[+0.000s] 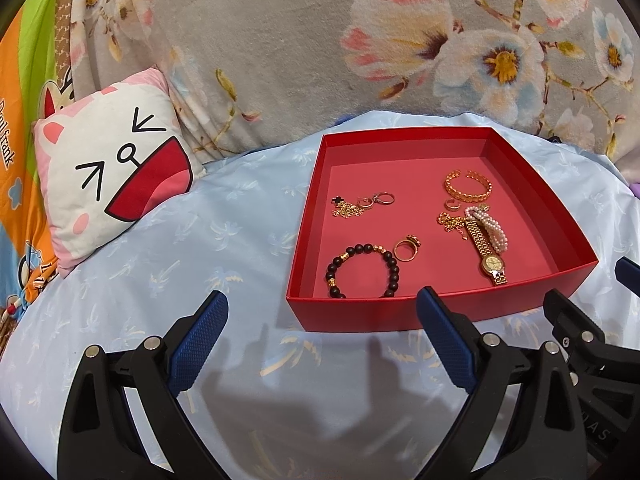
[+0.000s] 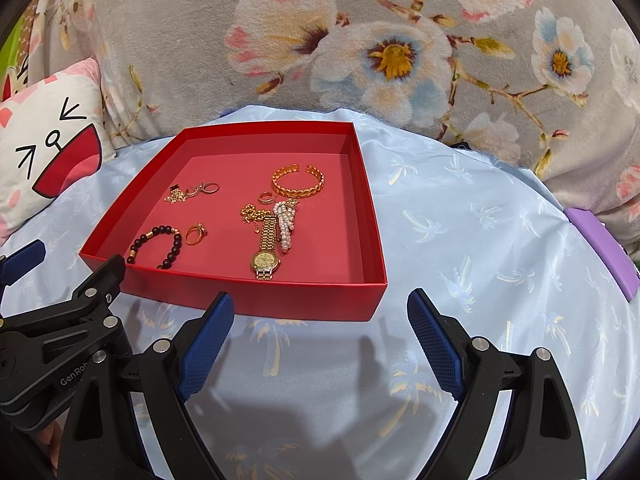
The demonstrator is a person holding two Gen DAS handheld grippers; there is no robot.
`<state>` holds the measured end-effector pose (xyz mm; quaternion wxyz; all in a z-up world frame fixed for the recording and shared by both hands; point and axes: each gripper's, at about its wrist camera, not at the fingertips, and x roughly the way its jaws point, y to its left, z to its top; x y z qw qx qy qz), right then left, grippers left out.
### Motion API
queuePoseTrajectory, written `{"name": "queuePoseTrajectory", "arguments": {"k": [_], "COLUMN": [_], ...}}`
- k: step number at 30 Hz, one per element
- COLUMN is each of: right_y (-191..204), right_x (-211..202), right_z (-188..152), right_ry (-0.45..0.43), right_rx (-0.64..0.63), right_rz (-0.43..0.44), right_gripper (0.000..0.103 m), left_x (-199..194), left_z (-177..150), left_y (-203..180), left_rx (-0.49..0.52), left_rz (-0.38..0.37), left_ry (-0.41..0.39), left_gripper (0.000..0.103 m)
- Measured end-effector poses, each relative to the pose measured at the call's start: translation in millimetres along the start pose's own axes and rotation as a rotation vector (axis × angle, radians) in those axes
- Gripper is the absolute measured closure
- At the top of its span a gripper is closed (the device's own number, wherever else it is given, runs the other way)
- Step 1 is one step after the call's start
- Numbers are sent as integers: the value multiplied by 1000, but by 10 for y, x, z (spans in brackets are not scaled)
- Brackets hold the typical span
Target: Organize jewelry
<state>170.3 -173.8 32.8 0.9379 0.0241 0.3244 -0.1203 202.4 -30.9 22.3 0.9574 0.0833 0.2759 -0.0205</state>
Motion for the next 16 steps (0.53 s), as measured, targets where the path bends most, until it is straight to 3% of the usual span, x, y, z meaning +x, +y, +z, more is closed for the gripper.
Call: {"name": "queuePoseTrajectory", "arguments": {"k": [16], "right_y": [-4], "right_x": [-6], "right_z": [-12], "right_ry": [2], "right_rx": [-10], "right_rz": [-2], "right_gripper": [17], "left_x": [47], "left_z": [0], "left_y": [14], "left_rx": [0], "left_rz": [-1], "left_ry": [22], "left_gripper": [11]}}
